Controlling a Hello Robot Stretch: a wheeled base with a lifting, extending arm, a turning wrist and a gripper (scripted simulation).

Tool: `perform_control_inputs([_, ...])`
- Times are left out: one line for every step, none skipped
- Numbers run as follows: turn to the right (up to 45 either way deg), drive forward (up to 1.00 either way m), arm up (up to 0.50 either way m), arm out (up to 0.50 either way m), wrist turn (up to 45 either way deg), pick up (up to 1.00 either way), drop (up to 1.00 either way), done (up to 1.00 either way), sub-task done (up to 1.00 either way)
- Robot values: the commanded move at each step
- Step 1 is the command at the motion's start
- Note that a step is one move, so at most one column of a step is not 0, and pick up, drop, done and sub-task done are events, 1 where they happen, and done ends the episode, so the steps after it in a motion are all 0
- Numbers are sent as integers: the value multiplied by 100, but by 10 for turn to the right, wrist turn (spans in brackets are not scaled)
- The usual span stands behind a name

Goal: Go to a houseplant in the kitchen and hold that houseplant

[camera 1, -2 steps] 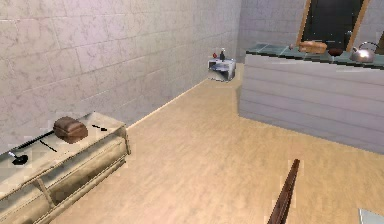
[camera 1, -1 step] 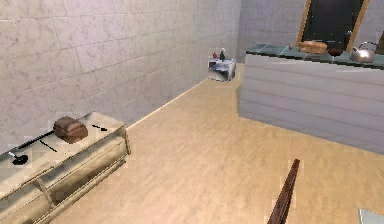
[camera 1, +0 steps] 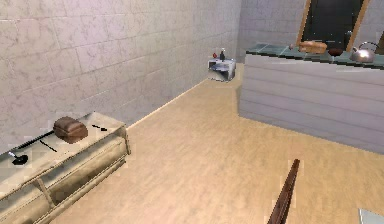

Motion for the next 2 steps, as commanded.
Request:
perform_control_inputs([0, 0, -30, 0, 0, 0, 0, 0, 0])
perform_control_inputs([0, 0, 0, 0, 0, 100, 0, 0, 0])
